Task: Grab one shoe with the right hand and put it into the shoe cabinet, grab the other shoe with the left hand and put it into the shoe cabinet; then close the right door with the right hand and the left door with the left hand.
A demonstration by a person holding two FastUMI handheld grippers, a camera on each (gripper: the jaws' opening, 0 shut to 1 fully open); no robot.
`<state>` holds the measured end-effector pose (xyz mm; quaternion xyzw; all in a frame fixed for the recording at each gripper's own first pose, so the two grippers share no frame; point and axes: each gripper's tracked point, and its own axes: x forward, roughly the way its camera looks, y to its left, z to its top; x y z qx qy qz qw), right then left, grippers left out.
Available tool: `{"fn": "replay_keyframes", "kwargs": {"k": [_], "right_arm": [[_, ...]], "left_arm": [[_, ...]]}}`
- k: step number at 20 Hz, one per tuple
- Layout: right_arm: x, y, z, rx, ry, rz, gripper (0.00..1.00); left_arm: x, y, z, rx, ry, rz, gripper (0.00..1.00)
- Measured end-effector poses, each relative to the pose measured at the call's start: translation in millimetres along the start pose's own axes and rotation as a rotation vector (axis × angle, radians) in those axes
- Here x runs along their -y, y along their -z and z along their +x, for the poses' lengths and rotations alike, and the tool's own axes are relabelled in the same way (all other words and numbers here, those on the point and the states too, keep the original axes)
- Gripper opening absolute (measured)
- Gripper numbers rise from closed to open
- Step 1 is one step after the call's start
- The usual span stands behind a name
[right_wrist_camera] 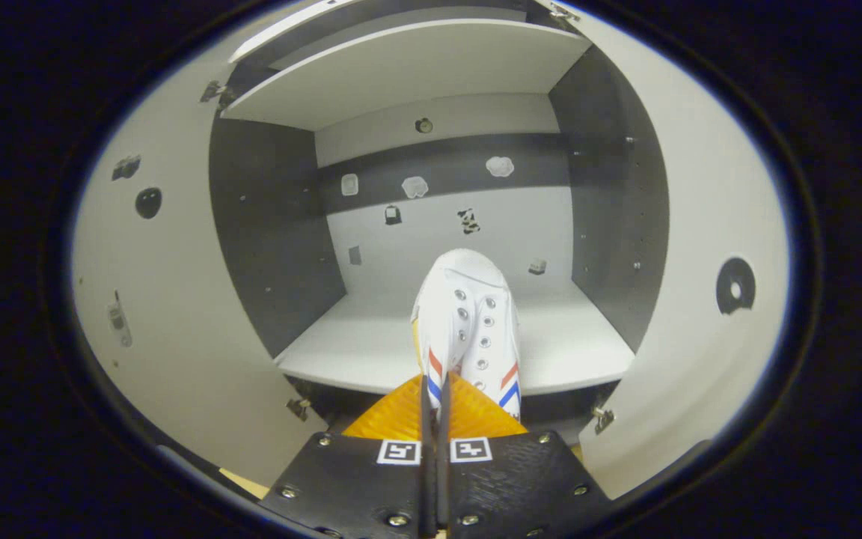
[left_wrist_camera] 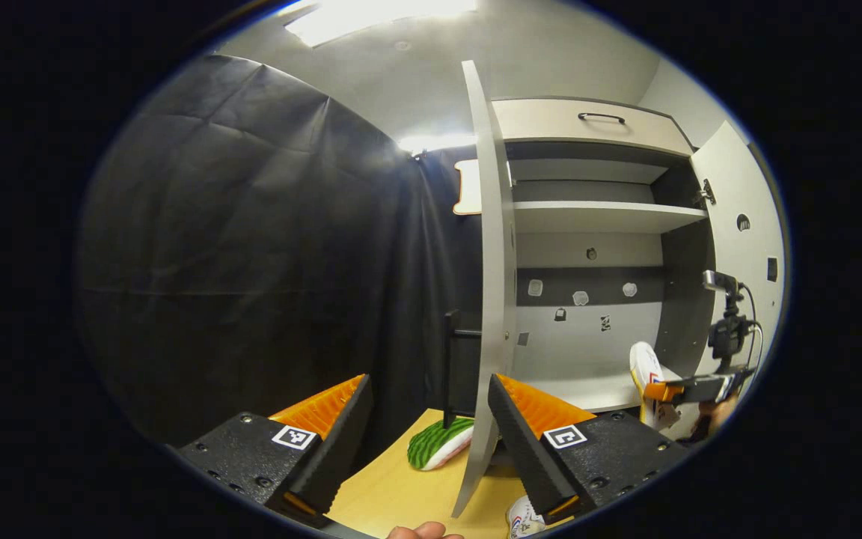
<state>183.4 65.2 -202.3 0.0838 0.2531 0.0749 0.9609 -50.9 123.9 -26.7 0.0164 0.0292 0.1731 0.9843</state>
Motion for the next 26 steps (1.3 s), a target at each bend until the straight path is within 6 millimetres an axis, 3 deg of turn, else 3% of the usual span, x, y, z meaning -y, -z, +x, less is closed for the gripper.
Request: {"fn": "replay_keyframes", "kwargs": {"k": [2, 5, 8, 10, 13, 18, 19, 20, 23, 26], "right_arm": [[10, -17, 43, 0.009, 0.03, -0.019, 0.0], [21, -29, 83, -0.004, 0.064, -0.054, 0.0], [28, -27, 114, -0.034, 0.085, -0.063, 0.0], [31, -21, 128, -0.057, 0.092, -0.051, 0.04], [34, -13, 143, -0.088, 0.101, -0.042, 0.0], [23, 2, 152, -0.129, 0.075, -0.026, 0.03], [20, 0, 152, -0.126, 0.056, -0.024, 0.0], [21, -6, 143, -0.106, 0.064, -0.031, 0.21], [20, -25, 120, -0.051, 0.058, -0.032, 0.27], [19, -42, 89, 0.006, 0.053, -0.053, 0.27]], "left_arm": [[-4, 1, 1, -0.003, -0.025, 0.004, 0.95], [-9, 4, 3, -0.015, -0.063, 0.003, 0.95], [-14, 5, 3, -0.027, -0.101, 0.008, 0.95], [-15, 5, 2, -0.031, -0.119, 0.014, 0.95], [-16, 5, 2, -0.031, -0.128, 0.022, 0.95], [-14, 4, 2, -0.022, -0.111, 0.034, 0.93], [-13, 4, 2, -0.018, -0.1, 0.034, 0.94], [-12, 4, 2, -0.016, -0.089, 0.033, 0.94], [-8, 3, 0, -0.018, -0.045, 0.022, 0.93], [-5, 5, -19, -0.016, 0.007, 0.006, 0.93]]}}
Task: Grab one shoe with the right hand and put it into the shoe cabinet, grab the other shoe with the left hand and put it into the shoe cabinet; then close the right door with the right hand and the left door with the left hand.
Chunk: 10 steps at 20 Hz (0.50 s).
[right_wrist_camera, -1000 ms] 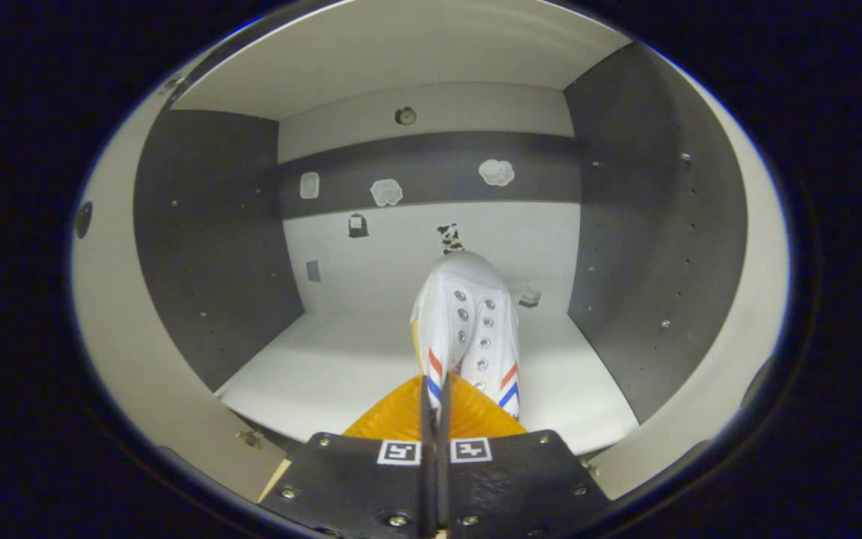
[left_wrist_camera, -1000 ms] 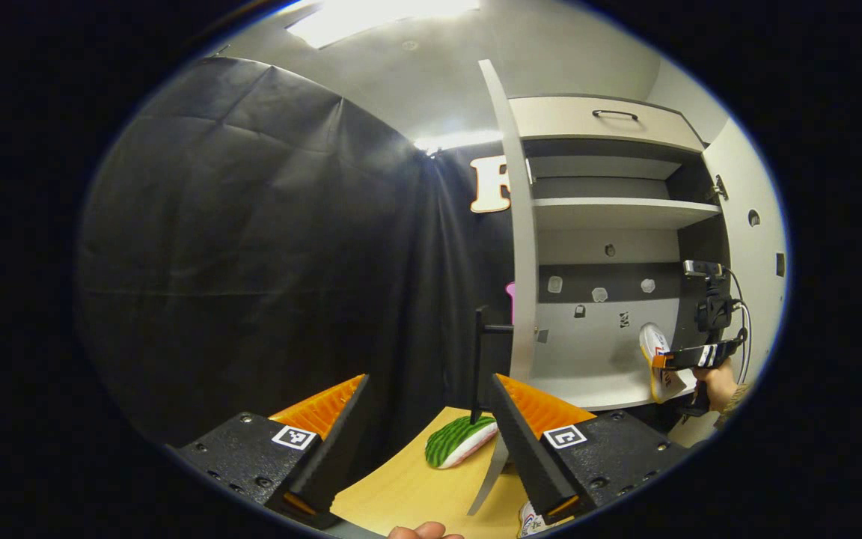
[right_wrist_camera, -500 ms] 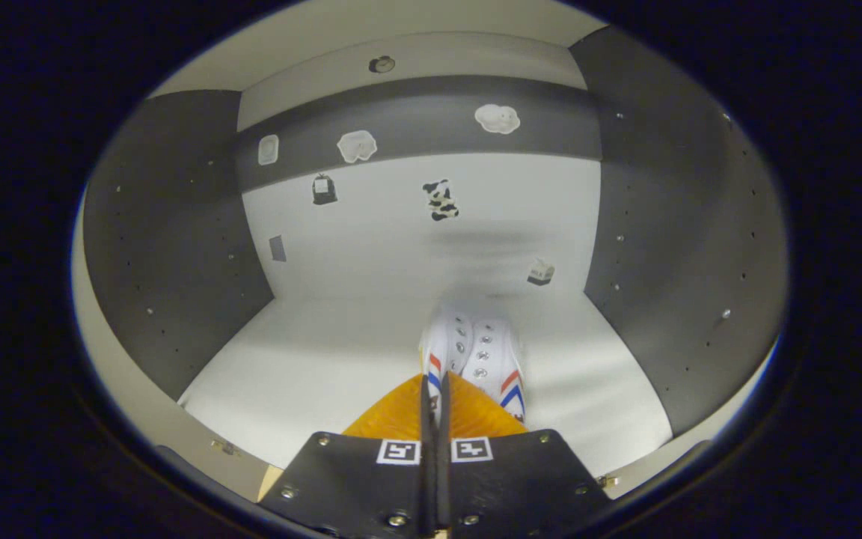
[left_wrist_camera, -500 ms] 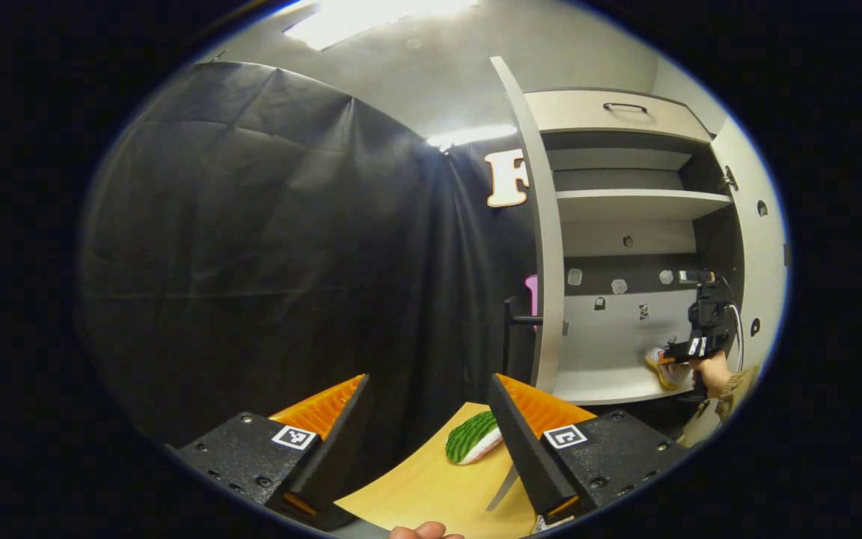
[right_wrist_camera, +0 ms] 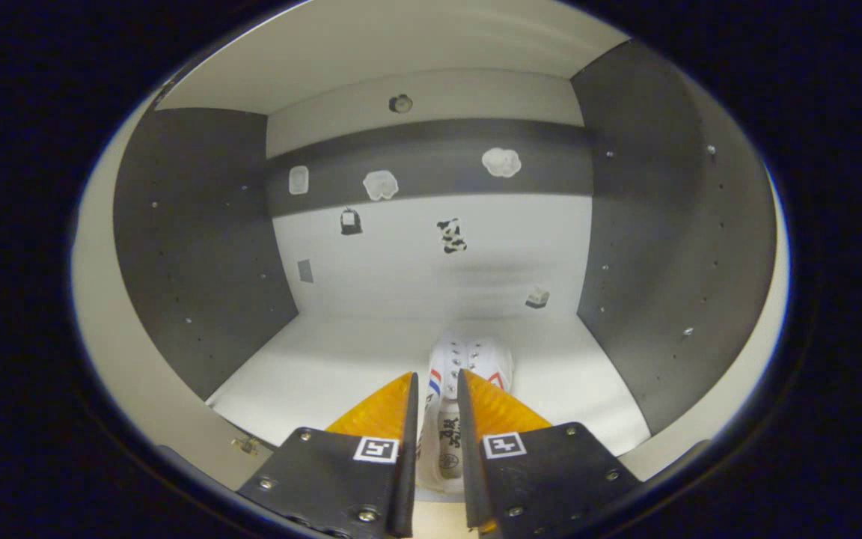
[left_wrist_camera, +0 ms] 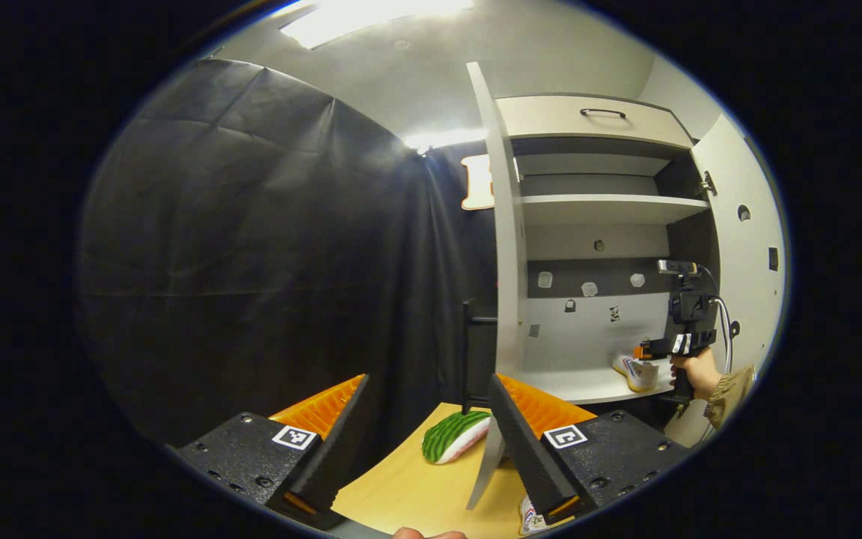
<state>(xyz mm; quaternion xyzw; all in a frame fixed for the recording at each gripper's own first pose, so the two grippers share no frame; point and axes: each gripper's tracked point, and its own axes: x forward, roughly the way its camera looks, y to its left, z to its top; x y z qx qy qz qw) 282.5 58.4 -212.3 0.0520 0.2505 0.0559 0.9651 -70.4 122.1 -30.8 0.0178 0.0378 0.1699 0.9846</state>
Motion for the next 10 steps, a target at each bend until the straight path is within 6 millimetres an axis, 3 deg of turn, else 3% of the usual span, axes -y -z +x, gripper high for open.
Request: {"fn": "replay_keyframes", "kwargs": {"k": [7, 8, 10], "right_arm": [[-4, -26, -87, 0.112, -0.023, -0.048, 0.27], [-5, -29, -102, 0.124, -0.029, -0.047, 0.27], [-8, -37, -130, 0.16, -0.042, -0.037, 0.27]], "left_arm": [[24, -13, -18, 0.061, 0.169, 0.011, 0.95], [32, -11, -22, 0.062, 0.199, 0.01, 0.94], [72, -8, -18, 0.058, 0.255, 0.009, 0.94]]}}
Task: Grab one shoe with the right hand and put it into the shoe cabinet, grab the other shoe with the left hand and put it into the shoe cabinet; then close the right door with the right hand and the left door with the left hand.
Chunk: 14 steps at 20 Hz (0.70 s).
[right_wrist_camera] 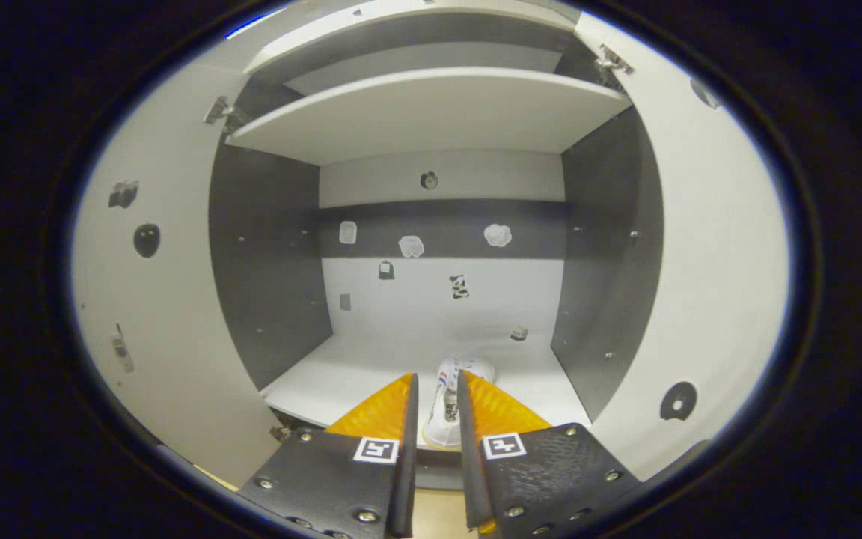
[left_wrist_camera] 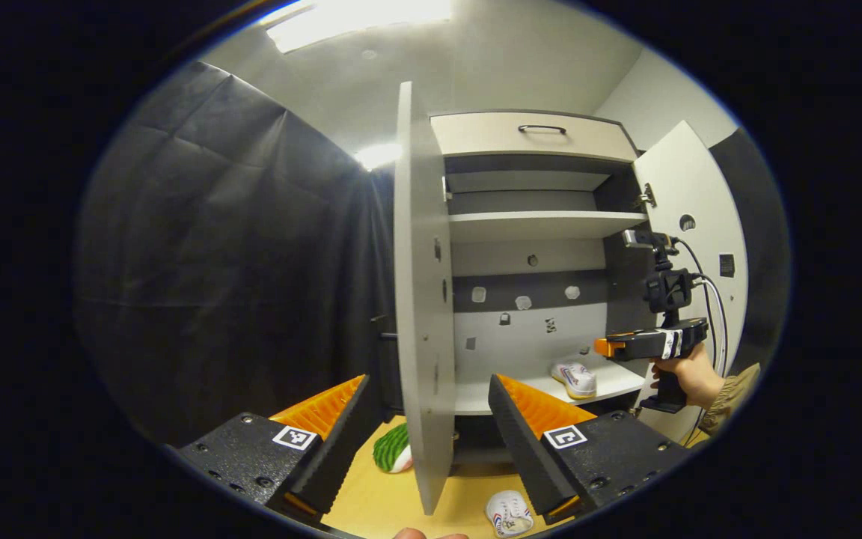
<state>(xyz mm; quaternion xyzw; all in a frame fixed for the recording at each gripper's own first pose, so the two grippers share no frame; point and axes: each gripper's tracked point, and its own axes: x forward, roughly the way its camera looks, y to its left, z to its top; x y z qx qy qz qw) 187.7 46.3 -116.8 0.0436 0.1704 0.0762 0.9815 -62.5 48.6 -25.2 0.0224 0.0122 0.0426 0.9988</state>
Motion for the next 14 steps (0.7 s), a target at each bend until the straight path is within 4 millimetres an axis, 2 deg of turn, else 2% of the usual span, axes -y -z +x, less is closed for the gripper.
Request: {"fn": "replay_keyframes", "kwargs": {"k": [4, 7, 8, 9, 10, 11, 12, 13, 14], "right_arm": [[4, -18, -48, 0.062, 0.001, 0.006, 0.29], [7, -32, -78, 0.107, 0.006, 0.005, 0.29], [9, -37, -90, 0.125, 0.013, 0.007, 0.36], [12, -41, -100, 0.142, 0.022, 0.015, 0.36], [12, -46, -109, 0.157, 0.02, 0.024, 0.32], [12, -50, -119, 0.172, 0.02, 0.031, 0.37], [14, -55, -129, 0.188, 0.024, 0.032, 0.47], [18, -59, -135, 0.206, 0.034, 0.026, 0.46], [21, -63, -142, 0.223, 0.044, 0.019, 0.55]], "left_arm": [[44, 18, 15, -0.026, 0.132, -0.034, 0.95], [68, 46, 26, -0.06, 0.201, -0.052, 0.94], [79, 60, 33, -0.08, 0.229, -0.062, 0.95], [88, 79, 36, -0.119, 0.255, -0.065, 0.95], [93, 99, 40, -0.161, 0.271, -0.066, 0.95], [101, 119, 47, -0.198, 0.286, -0.063, 0.95], [108, 138, 50, -0.231, 0.301, -0.06, 0.95], [115, 158, 56, -0.258, 0.32, -0.054, 0.96], [120, 180, 59, -0.291, 0.333, -0.044, 0.96]]}}
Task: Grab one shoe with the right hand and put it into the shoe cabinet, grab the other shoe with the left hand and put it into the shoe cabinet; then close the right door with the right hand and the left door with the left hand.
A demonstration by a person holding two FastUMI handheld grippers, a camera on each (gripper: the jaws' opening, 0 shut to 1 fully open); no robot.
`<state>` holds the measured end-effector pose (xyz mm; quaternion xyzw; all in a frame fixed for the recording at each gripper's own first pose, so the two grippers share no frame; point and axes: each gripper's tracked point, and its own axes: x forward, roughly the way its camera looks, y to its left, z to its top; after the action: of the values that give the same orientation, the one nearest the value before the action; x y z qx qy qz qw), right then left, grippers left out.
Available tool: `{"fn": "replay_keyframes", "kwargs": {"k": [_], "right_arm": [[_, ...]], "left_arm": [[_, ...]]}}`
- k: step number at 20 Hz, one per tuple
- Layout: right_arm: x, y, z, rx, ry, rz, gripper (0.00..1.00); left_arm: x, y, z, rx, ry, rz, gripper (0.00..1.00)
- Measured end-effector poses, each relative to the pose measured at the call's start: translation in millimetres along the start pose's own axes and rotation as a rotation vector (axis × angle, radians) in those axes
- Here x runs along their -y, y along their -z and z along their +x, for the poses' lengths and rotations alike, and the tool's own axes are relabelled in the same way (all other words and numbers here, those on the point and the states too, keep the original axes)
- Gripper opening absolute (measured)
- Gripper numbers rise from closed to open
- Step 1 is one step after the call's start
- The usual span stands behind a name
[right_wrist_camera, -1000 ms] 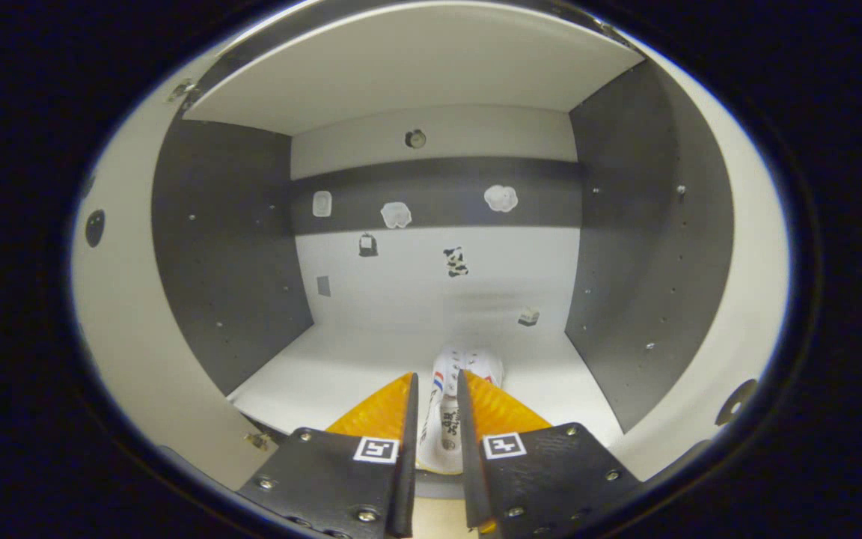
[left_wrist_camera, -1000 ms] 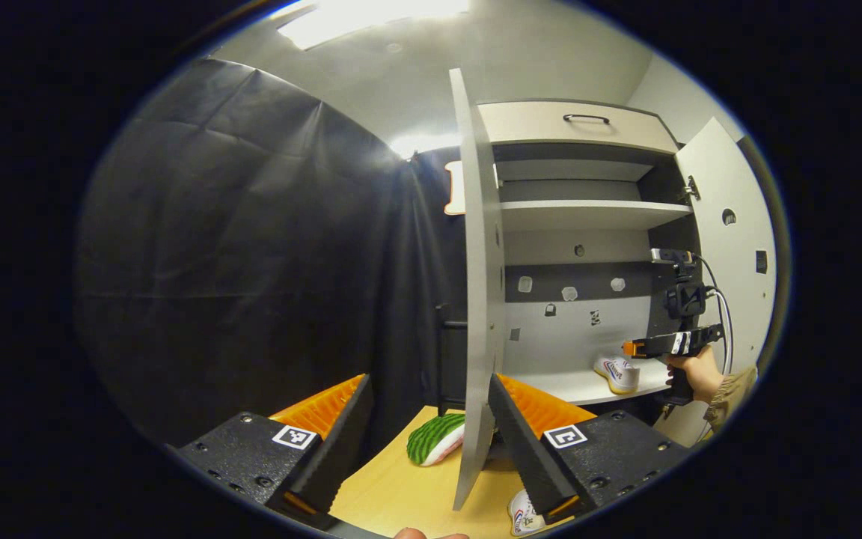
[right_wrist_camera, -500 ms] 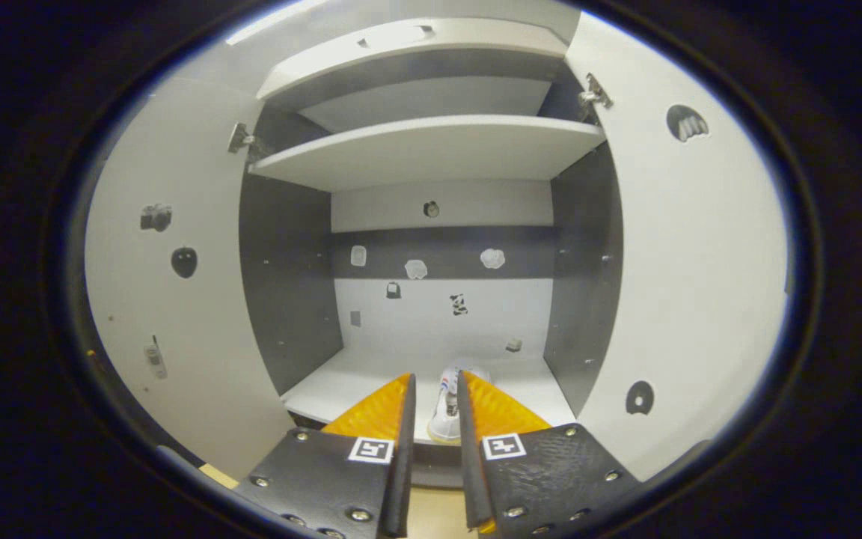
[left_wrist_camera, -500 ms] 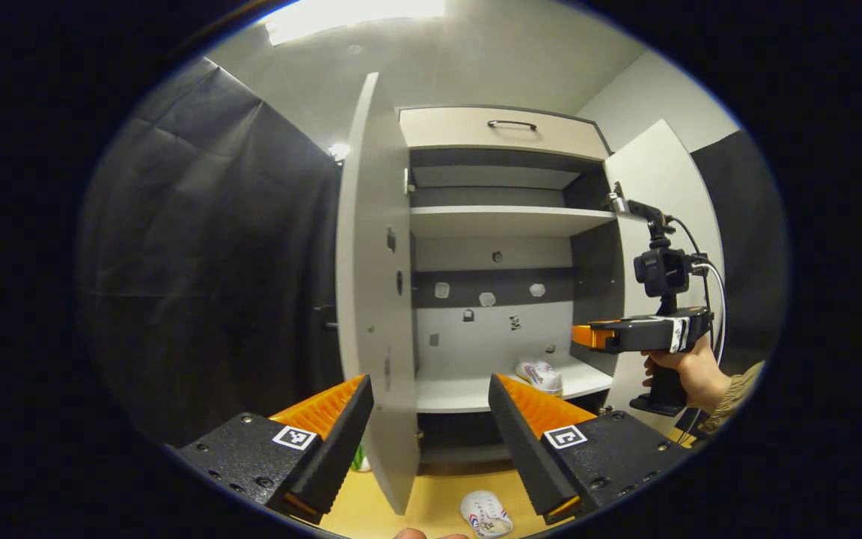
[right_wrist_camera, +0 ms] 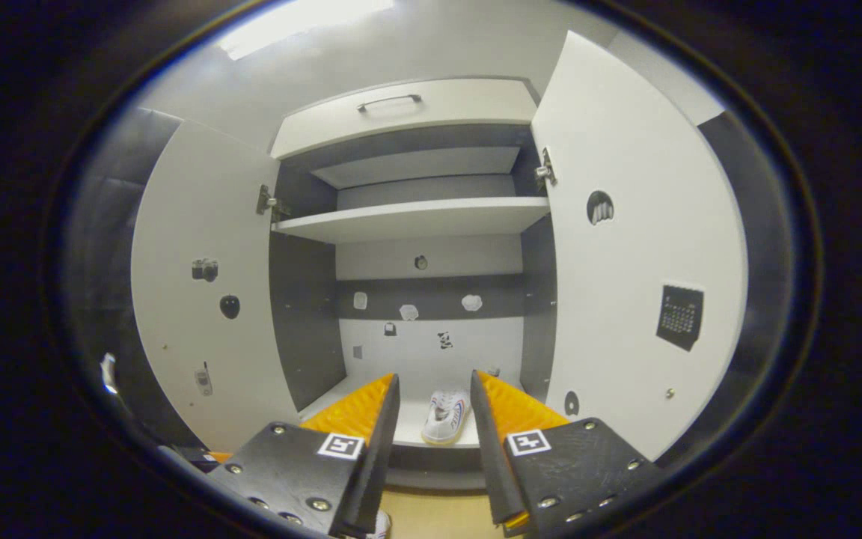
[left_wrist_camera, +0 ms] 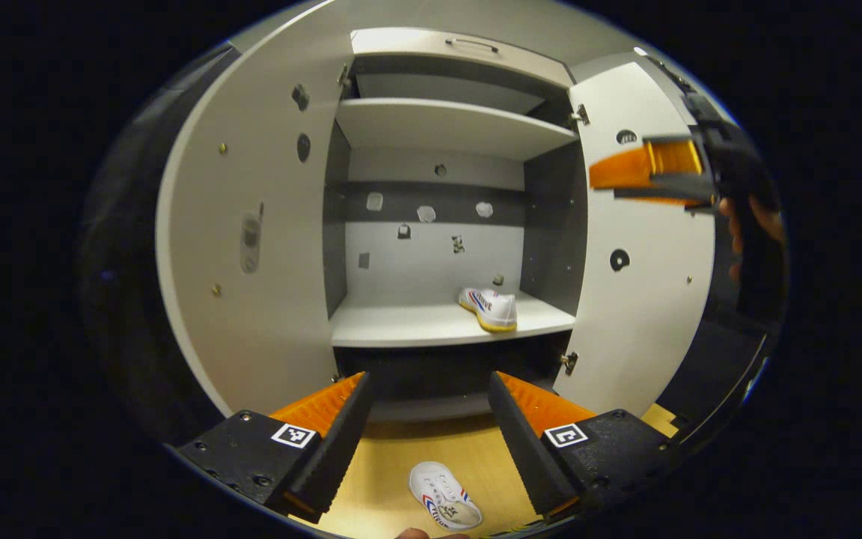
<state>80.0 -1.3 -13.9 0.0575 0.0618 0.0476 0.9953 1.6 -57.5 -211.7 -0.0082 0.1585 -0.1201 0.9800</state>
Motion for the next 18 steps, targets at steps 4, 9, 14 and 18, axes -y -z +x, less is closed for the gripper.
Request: {"fn": "replay_keyframes", "kwargs": {"k": [4, 9, 14, 18], "right_arm": [[9, -12, -16, 0.03, 0.02, -0.007, 0.72], [15, -26, -31, 0.063, 0.029, 0.011, 0.85], [23, -35, -39, 0.078, 0.05, 0.008, 0.77], [35, -35, -41, 0.08, 0.084, 0.004, 0.77]], "left_arm": [[-4, 90, 32, -0.186, 0.007, 0.002, 0.96], [-15, 178, 49, -0.397, -0.018, -0.037, 0.96], [-11, 262, 53, -0.626, 0.016, -0.134, 0.98], [-17, 302, 52, -0.731, -0.007, -0.188, 0.96]]}}
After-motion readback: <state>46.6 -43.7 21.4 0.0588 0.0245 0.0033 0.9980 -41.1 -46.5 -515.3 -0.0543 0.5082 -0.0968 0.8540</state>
